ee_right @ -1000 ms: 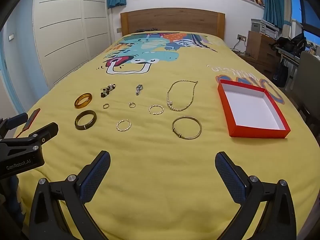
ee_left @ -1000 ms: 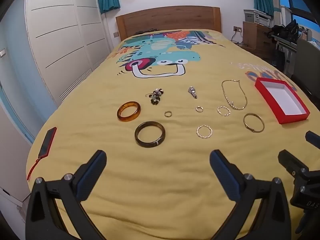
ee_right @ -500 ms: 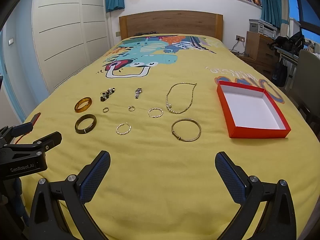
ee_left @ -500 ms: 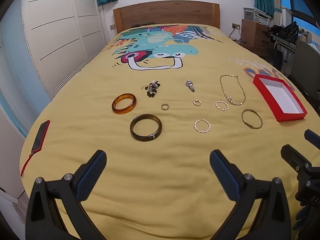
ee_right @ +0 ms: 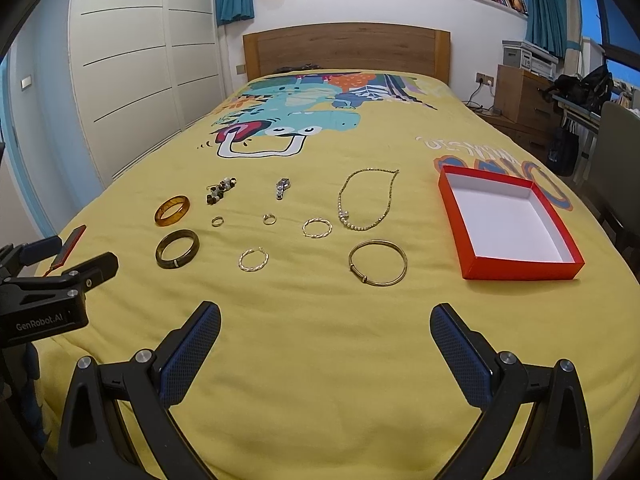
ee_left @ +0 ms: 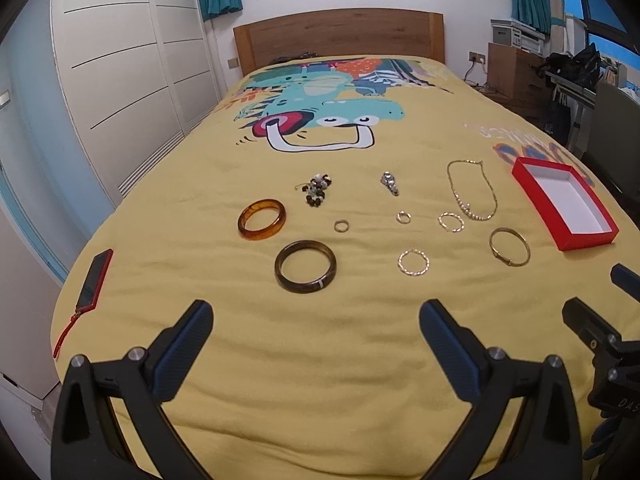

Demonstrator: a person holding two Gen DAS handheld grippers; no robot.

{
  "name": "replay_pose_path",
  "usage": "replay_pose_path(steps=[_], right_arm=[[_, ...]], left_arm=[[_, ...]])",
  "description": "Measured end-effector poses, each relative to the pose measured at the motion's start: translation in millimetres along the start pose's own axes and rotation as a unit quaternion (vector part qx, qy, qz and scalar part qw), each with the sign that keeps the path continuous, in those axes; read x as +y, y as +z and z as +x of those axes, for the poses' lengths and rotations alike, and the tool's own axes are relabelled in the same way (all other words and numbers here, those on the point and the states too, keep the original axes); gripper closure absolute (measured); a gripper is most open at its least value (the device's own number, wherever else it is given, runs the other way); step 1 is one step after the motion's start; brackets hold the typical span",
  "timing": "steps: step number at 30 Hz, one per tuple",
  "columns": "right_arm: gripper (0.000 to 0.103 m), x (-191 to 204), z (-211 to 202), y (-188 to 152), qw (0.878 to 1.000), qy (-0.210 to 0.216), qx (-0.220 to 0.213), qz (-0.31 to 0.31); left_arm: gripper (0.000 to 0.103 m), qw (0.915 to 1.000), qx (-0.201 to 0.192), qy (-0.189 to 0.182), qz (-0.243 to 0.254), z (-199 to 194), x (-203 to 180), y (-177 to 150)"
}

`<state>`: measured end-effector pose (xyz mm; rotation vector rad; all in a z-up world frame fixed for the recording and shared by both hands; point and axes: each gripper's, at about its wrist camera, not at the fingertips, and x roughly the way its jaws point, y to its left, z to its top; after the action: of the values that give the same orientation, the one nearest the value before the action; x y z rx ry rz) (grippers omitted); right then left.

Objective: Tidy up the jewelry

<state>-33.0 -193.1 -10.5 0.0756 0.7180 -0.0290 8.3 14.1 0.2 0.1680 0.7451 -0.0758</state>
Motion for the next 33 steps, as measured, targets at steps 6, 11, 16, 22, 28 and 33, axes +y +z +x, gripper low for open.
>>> replay_pose_path(steps=[6,11,16,22,28,33], right_arm=[[0.001,-1,1,1,1.000,0.002,0.003,0.002],[0.001,-1,3,1,1.000,-0.001,0.005,0.001],[0.001,-3,6,0,1.000,0.003,0.008,0.004],[0.001,-3,9,-2,1.000,0.007,0.015,0.003],[0.001,-5,13,-3,1.000,0.012,0.026,0.007],[0.001,-8,19,-6,0.999,0.016,0.042,0.015]], left_arm=[[0.000,1.0000,-0.003,-0.002,0.006,-2,-1,2],[0.000,1.0000,0.004,-0.003,0.003,2,-1,1],[0.000,0.9999,0.008,-0.006,0.005,4,-1,1],[0.000,0.9999,0.004,0.005,0.010,6,-5,1],[0.000,0.9998,0.004,0.012,0.012,9,-8,0],[0.000,0.9997,0.010,0.006,0.020,13,-11,-3]])
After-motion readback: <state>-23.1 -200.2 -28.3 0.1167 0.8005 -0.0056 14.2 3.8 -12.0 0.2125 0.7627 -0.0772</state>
